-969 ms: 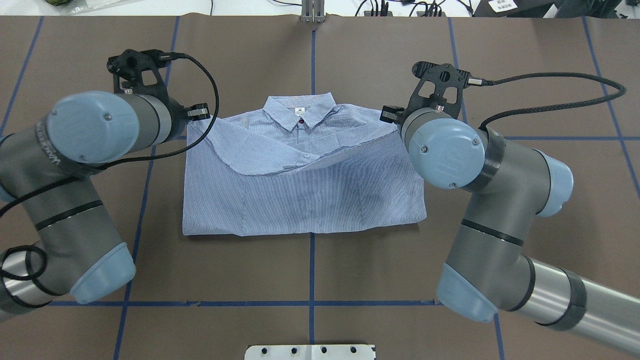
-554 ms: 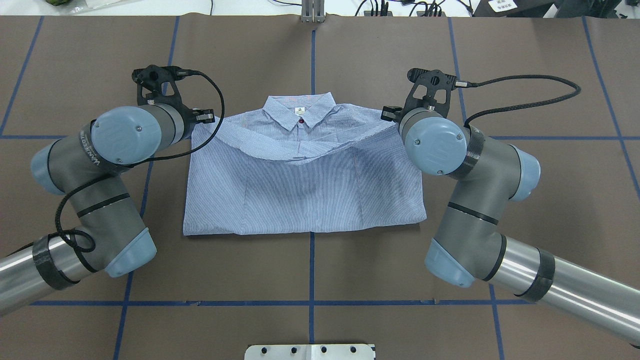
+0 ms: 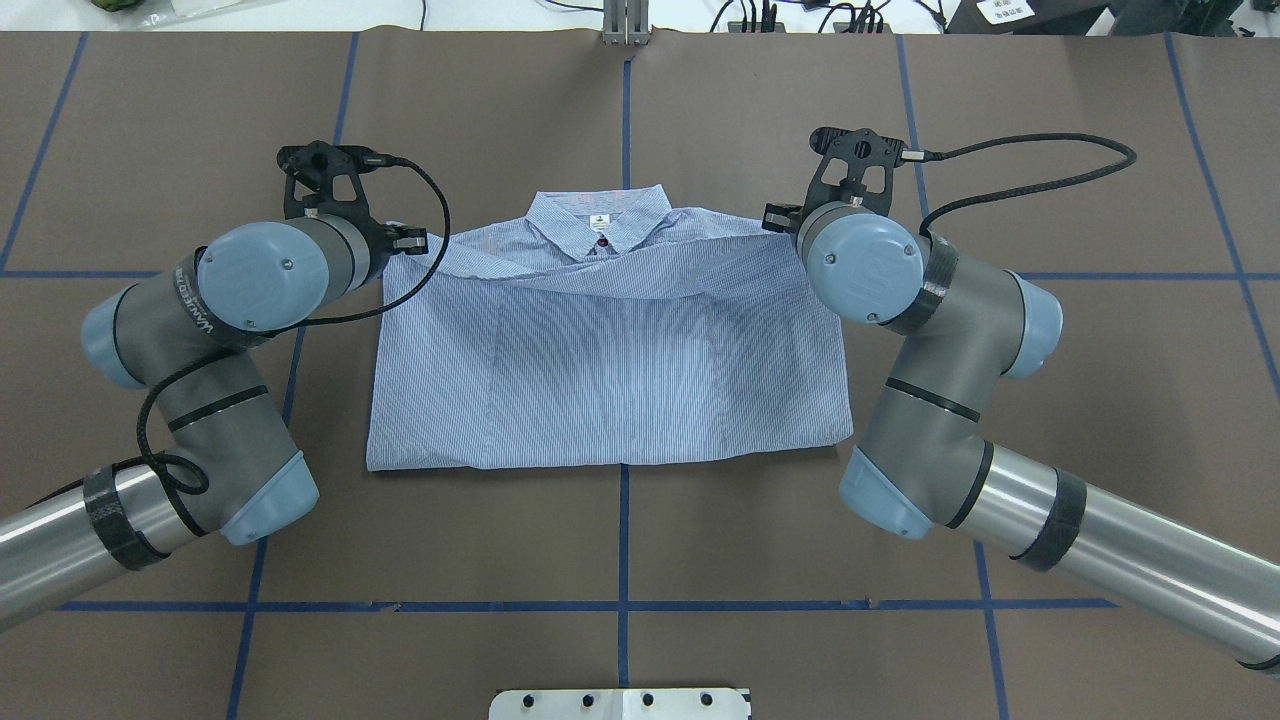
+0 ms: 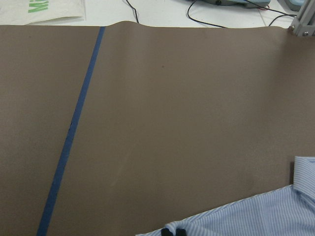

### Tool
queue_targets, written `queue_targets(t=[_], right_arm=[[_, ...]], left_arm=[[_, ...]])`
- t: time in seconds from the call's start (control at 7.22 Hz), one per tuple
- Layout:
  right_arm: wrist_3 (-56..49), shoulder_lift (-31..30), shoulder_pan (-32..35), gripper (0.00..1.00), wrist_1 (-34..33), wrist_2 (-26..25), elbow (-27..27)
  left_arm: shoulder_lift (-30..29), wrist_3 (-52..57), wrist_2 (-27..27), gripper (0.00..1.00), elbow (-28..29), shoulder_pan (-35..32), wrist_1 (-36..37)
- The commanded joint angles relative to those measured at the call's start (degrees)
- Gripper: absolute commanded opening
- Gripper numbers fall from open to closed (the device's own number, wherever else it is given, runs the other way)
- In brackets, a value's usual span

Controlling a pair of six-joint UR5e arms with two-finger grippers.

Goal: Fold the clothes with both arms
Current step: 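Lay the hem near the collar and open both grippers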

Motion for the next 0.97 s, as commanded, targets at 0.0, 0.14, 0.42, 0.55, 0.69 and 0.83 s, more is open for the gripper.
queue_targets(t=[0.0,0.14,0.42,0.55,0.69,0.83], right_arm=[[-2.36,0.09,1.29,0.0,0.06,2.1,-1.0],[-3.06,0.09,1.3,0.0,0.06,2.12,-1.17],[-3.68,2.36,1.3,0.0,0.06,2.21,-2.65],[-3.68,4.29,1.3,0.11,0.15,2.21,-4.67],[-4.03,5.09,1.3,0.81,0.06,2.21,-5.3],[-5.86,5.54,1.73,1.0,0.15,2.38,-5.21]], left_arm=[[-0.33,4.68,-0.35,0.0,0.63,-0.88,-0.53],[-0.51,4.7,-0.35,0.0,0.72,-0.88,-0.53],[-0.77,4.7,-1.83,0.0,0.89,-0.8,-0.53],[-0.95,4.7,-2.02,0.0,0.98,-0.88,-0.53],[-0.95,4.7,-2.02,0.21,0.98,-0.88,-0.53],[-0.95,5.22,-2.1,0.99,0.89,-0.97,-0.88]])
